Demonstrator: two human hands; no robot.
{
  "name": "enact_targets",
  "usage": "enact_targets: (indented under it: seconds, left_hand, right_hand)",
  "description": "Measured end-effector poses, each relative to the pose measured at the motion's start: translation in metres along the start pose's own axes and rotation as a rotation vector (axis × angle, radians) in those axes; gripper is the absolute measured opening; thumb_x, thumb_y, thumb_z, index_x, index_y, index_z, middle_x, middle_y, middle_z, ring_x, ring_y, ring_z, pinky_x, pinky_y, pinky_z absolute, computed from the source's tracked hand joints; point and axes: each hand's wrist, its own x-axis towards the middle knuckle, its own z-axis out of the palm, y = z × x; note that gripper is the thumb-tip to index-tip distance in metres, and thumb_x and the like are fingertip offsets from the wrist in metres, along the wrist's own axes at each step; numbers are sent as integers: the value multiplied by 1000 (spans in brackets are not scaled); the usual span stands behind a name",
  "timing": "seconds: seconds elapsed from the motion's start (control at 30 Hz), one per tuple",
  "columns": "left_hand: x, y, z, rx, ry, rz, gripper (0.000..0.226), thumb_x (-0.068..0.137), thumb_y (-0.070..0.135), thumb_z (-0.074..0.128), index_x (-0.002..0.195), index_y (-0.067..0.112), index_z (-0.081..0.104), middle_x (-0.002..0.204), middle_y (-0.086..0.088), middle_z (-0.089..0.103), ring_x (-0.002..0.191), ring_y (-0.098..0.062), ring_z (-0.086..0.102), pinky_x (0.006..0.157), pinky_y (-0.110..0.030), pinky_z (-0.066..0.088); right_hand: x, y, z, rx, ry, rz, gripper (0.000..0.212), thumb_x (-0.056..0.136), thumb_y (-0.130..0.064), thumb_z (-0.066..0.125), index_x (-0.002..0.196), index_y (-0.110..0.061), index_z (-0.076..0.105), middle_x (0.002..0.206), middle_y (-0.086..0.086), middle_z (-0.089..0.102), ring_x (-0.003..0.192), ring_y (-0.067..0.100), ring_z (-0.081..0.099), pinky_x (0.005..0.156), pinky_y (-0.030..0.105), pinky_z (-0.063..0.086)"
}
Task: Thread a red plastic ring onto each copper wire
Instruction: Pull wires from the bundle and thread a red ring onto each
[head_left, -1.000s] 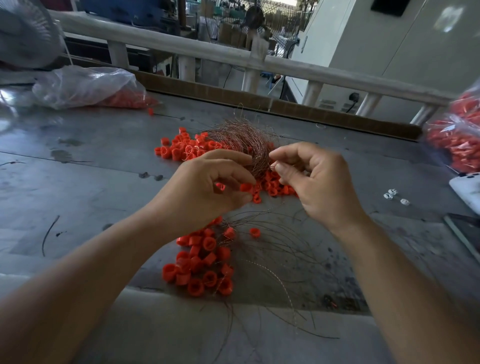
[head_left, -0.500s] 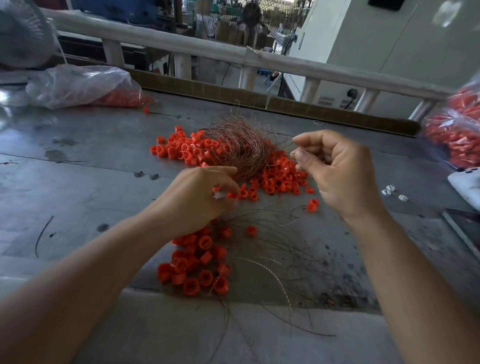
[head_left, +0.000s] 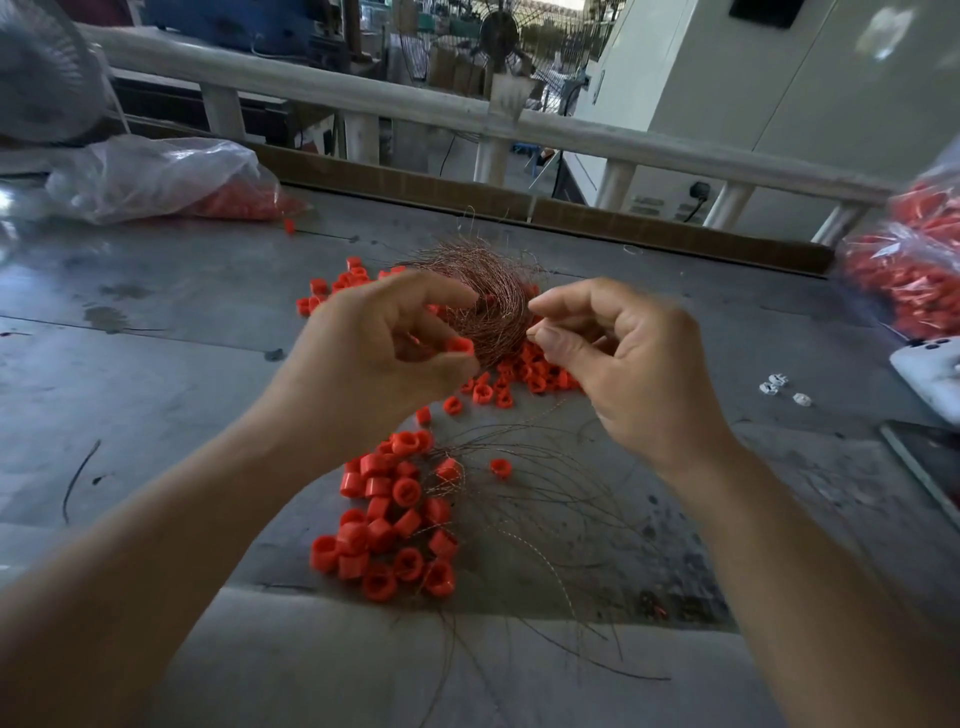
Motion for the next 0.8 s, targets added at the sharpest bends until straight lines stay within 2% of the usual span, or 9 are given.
enact_targets:
  seconds: [0.1, 0.23, 0.33, 0.43, 0.53, 0.67, 0.8]
  left_hand:
    - [-1, -3, 7, 29, -72, 16, 41, 68, 18, 74, 88, 49, 57, 76, 25, 66, 57, 3, 62, 56, -10, 49]
    - [0, -7, 7, -105, -31, 27, 36, 62, 4, 78, 74, 35, 63, 75, 15, 69, 64, -1, 65, 60, -12, 51]
    - [0, -4, 4, -163, -26, 77, 27, 56, 14, 77, 74, 30, 66, 79, 8, 70, 66, -5, 66, 62, -13, 51]
    - [1, -2, 3, -225, -16, 85, 22, 53, 23, 72, 73, 32, 68, 81, 5, 71, 70, -8, 67, 65, -14, 52]
    - [1, -2, 5, -261, -15, 77, 21, 52, 21, 71, 70, 30, 68, 76, 8, 71, 68, -6, 67, 65, -14, 52]
    - [0, 0, 6, -262, -15, 74, 24, 53, 19, 70, 74, 29, 66, 75, 10, 71, 69, -6, 67, 65, -14, 52]
    - [-1, 0, 7, -271, -22, 64, 25, 53, 17, 70, 77, 25, 67, 76, 8, 71, 70, -9, 68, 67, -17, 54]
  right_hand:
    - [-2, -6, 2, 6, 11, -22, 25, 80, -4, 67, 91, -26, 61, 79, -18, 61, 73, -3, 61, 65, 7, 45]
    - [-3, -8, 3, -54, -11, -45, 17, 82, -4, 64, 93, -17, 66, 78, -20, 57, 71, -8, 56, 66, 6, 43]
    - [-3, -9, 2, -107, -16, -59, 12, 83, -4, 62, 90, -12, 68, 76, -19, 55, 69, -8, 54, 64, 5, 41]
    - [-3, -11, -2, -131, 17, -105, 14, 83, -8, 62, 88, -21, 65, 75, -17, 55, 68, -4, 52, 64, 6, 39]
    - [-3, -14, -2, -150, 56, -177, 14, 81, -13, 63, 88, -25, 63, 76, -17, 53, 70, -4, 50, 65, 5, 37]
    - [-5, -17, 0, -154, 48, -175, 7, 80, -15, 62, 84, -13, 67, 74, -10, 57, 71, 2, 53, 65, 7, 40]
    - [-7, -18, 2, -177, 17, -158, 6, 80, -15, 61, 80, -11, 66, 72, -5, 58, 68, 4, 54, 63, 10, 41]
